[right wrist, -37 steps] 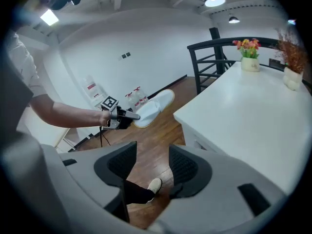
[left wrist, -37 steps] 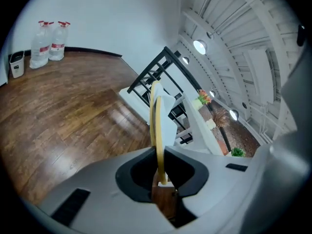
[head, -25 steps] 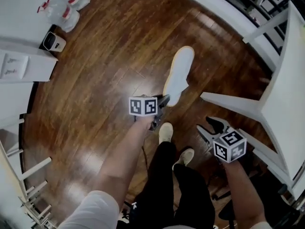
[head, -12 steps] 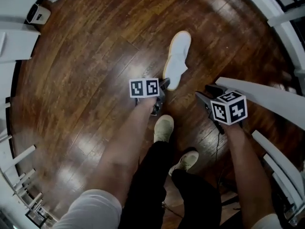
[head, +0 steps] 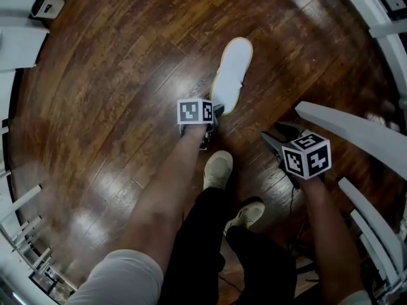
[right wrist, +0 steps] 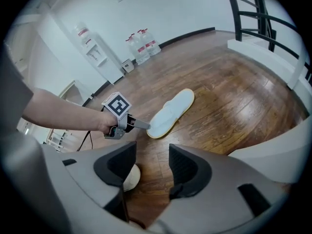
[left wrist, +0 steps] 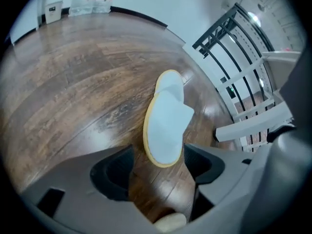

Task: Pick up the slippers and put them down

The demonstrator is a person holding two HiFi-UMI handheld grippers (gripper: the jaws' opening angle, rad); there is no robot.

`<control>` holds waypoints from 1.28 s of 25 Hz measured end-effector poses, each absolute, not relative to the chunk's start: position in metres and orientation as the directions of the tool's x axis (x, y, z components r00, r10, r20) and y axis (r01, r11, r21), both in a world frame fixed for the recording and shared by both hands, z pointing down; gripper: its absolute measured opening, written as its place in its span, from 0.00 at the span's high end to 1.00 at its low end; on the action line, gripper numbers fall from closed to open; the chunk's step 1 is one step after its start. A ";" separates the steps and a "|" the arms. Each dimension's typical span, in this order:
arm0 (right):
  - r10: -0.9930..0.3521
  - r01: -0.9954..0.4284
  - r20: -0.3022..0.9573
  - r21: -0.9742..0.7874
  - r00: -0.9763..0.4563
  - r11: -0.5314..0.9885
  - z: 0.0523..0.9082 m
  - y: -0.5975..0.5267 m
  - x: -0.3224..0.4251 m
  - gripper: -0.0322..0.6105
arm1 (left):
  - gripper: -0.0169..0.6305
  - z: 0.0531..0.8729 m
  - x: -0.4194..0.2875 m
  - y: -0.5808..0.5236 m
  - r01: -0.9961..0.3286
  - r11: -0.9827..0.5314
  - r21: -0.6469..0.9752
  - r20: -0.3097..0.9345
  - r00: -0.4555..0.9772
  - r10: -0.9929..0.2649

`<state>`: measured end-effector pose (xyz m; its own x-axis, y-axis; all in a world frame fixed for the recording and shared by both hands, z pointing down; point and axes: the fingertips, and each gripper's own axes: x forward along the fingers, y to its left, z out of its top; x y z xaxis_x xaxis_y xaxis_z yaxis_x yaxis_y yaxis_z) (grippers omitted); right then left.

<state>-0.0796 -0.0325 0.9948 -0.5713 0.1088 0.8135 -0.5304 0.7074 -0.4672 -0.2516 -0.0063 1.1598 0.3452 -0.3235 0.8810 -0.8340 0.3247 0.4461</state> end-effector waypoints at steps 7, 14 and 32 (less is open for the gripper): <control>0.102 -0.510 0.775 -0.502 -0.623 0.699 0.859 -0.008 -0.095 0.58 | 0.47 1.012 -0.263 0.033 -0.902 0.235 0.362 0.913 0.293 -0.283; -0.015 -0.532 0.744 -0.463 -0.668 0.709 0.616 0.002 -0.069 0.58 | 0.47 0.721 -0.234 -0.008 -0.924 -0.052 0.378 0.841 0.367 -0.397; -0.611 -0.845 0.594 -0.270 -0.524 0.462 0.182 0.153 0.232 0.58 | 0.47 0.179 0.094 0.097 -0.651 -0.686 0.324 0.553 0.719 -0.421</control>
<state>0.2316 0.1535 0.1817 -0.5238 -0.6106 0.5939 -0.8447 0.4623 -0.2698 0.0944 0.0974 0.1792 0.7189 -0.4211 0.5530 -0.6512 -0.6863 0.3241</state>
